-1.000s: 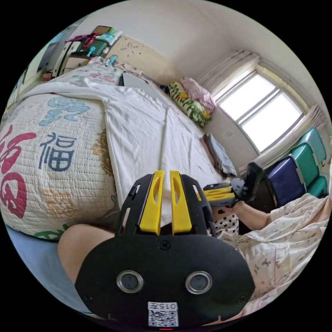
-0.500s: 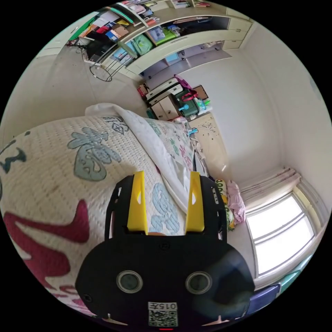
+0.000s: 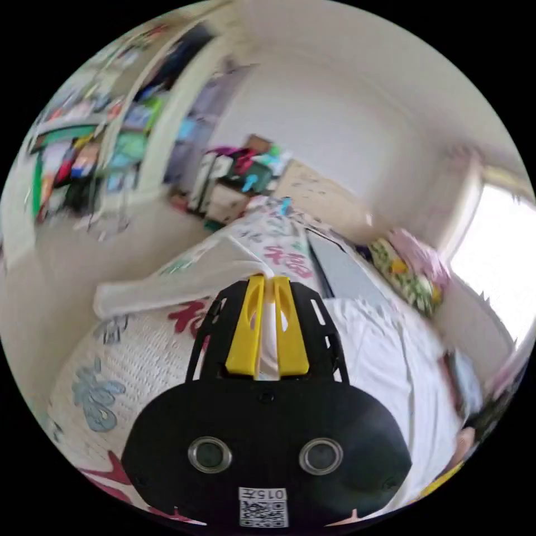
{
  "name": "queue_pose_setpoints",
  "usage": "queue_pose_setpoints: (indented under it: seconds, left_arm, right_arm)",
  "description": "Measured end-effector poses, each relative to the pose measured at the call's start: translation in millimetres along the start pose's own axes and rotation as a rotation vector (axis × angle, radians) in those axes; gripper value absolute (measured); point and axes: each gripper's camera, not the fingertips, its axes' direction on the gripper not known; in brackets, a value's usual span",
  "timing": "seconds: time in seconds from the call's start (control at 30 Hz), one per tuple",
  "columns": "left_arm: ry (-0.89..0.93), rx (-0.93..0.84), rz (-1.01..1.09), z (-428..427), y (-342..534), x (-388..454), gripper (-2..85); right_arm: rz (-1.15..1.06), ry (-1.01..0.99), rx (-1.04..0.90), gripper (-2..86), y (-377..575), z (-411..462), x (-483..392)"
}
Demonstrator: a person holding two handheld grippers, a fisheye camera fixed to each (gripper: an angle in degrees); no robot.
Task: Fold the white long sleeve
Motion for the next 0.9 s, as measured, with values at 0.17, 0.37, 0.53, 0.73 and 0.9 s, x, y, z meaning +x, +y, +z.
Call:
queue_pose_setpoints:
  seconds: [0.17,0.37,0.53,0.73,0.9]
  left_arm:
    - [0.198,-0.166,0.821,-34.9,48.6,271.5,1.9]
    - [0.273,-0.544,1.073,16.2,122.0,408.1,4.5]
    - [0.381,-0.485,0.881,30.8,97.5,396.8,5.1]
    - [0.478,-0.488,0.821,57.7,82.1,388.5,5.6]
    - [0.52,-0.503,0.826,77.6,67.6,389.3,5.6]
  right_arm:
    - [0.107,-0.132,0.177,0.2,-8.2,-47.1,22.8]
    - [0.301,-0.006,0.425,2.3,-10.4,-111.9,50.7]
    - [0.338,0.097,0.47,6.8,-50.0,-143.6,58.2]
    - [0.216,0.214,0.375,8.6,-167.8,-139.6,48.4]
    - [0.226,0.29,0.266,8.9,-277.2,-106.4,61.9]
